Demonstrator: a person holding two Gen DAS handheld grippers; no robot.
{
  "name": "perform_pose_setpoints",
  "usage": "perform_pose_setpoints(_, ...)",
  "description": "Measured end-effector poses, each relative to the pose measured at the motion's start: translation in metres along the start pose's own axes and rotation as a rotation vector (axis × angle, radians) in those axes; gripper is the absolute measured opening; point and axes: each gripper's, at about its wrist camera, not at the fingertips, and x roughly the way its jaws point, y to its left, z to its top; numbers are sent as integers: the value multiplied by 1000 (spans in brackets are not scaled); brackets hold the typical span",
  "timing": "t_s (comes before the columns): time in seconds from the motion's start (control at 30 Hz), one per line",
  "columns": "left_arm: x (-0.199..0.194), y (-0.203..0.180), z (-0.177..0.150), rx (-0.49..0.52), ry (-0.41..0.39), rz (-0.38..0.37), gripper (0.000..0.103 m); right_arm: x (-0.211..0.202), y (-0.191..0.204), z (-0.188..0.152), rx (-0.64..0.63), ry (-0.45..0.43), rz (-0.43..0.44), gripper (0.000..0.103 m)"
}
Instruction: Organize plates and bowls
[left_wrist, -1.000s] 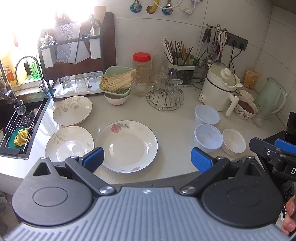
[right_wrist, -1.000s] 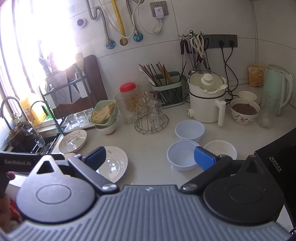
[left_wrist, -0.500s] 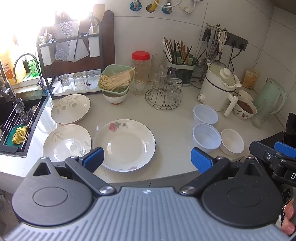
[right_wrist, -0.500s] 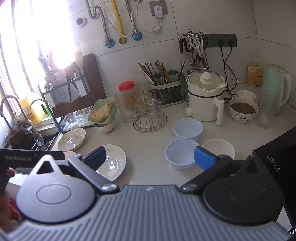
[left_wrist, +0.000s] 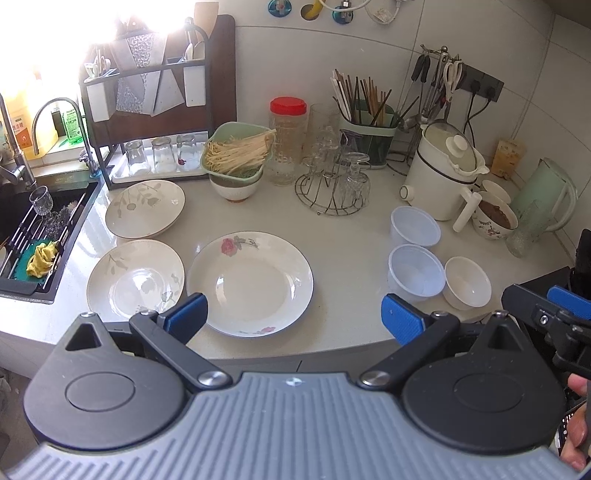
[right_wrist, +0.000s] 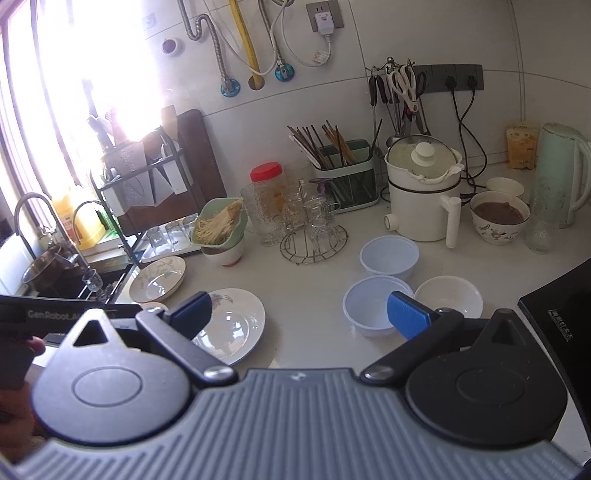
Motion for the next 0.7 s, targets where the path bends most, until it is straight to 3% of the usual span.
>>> perform_pose_setpoints(0.7, -1, -3, -9, -33, 6, 26, 102, 1, -6, -7, 7, 23, 53, 103)
